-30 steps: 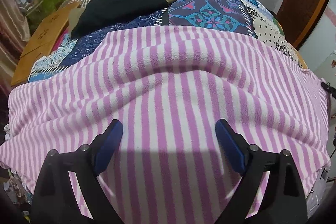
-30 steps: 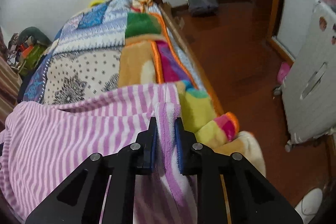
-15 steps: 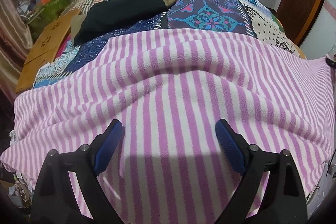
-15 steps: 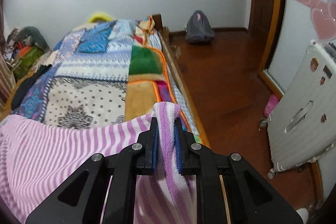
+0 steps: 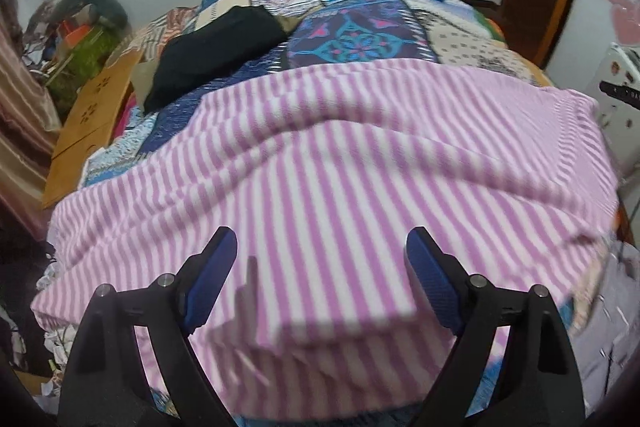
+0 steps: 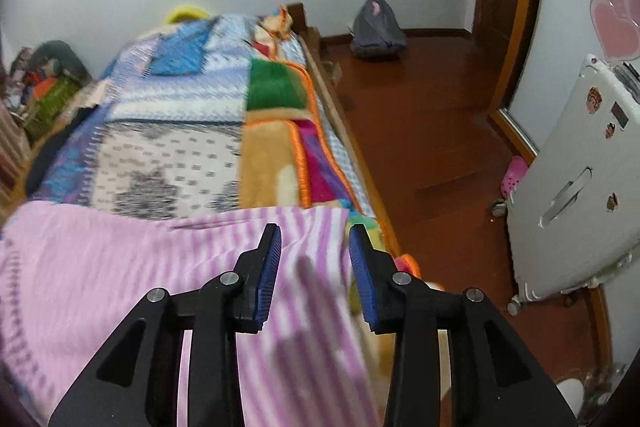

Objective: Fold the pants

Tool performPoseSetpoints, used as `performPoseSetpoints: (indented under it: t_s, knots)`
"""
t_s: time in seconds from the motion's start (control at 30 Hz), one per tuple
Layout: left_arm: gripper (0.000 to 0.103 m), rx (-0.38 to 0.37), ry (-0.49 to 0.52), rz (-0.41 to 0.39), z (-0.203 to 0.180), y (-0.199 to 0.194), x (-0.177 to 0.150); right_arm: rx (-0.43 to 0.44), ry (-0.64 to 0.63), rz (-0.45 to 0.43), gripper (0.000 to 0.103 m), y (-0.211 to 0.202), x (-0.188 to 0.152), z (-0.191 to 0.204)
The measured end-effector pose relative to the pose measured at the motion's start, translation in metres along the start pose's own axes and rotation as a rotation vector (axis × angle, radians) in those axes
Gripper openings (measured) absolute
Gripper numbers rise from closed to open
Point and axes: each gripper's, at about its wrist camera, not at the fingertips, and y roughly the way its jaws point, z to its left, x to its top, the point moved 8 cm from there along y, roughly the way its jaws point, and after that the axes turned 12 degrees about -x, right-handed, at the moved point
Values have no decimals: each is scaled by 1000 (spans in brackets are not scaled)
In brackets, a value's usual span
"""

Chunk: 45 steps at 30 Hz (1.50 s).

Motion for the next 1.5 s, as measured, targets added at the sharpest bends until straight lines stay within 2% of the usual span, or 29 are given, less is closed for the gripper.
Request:
performPoseSetpoints:
  t_s: [0.2,0.37,0.47,0.5,0.6,0.7,0.8,0.83,0.9,0.97,1.07,1.17,1.3,1.37,1.43,1.5]
  knots:
    - [88,-18,36,5,-16,-15,-24,102,-84,-52,32,-64,-11,40]
    - [88,12,25,31,0,-22,-51,203,-202,-93,32,-111,-26,92]
    - [88,21,-3,46,17,-20,-62,256,-277,-122,40,-138,-34,125]
    - [88,14,-12,45,22,-19,-64,275,-292,-126,44,-144,-37,134]
    - [87,7,-12,39,28,-16,-61,323,-346,-142,45,-157,-46,165]
    - [82,10,24,31,27,-9,-53,363,-386,-126,45,-158,-59,197]
    - [75,8,75,11,23,-3,-45,395,-420,-87,45,-151,-77,225]
    - [71,2,89,3,22,-2,-42,396,-429,-73,45,-148,-83,234]
    - [56,-19,101,-10,20,-1,-39,405,-449,-39,45,-142,-99,249]
    - [31,-52,101,-16,18,-1,-40,418,-465,-8,45,-137,-115,261]
    - [14,-70,80,-18,20,1,-40,421,-492,9,45,-135,-133,272]
    - [6,-78,56,-16,25,2,-38,421,-521,26,45,-127,-142,286]
    - [5,-125,8,-20,31,-4,-38,400,-541,36,44,-109,-145,299]
    - [5,-132,-3,-25,33,-8,-38,398,-538,30,33,-102,-143,302]
    - [4,-129,0,-31,32,-13,-38,408,-536,26,13,-99,-141,304]
    - [4,-114,12,-43,30,-20,-37,431,-516,30,8,-101,-139,305]
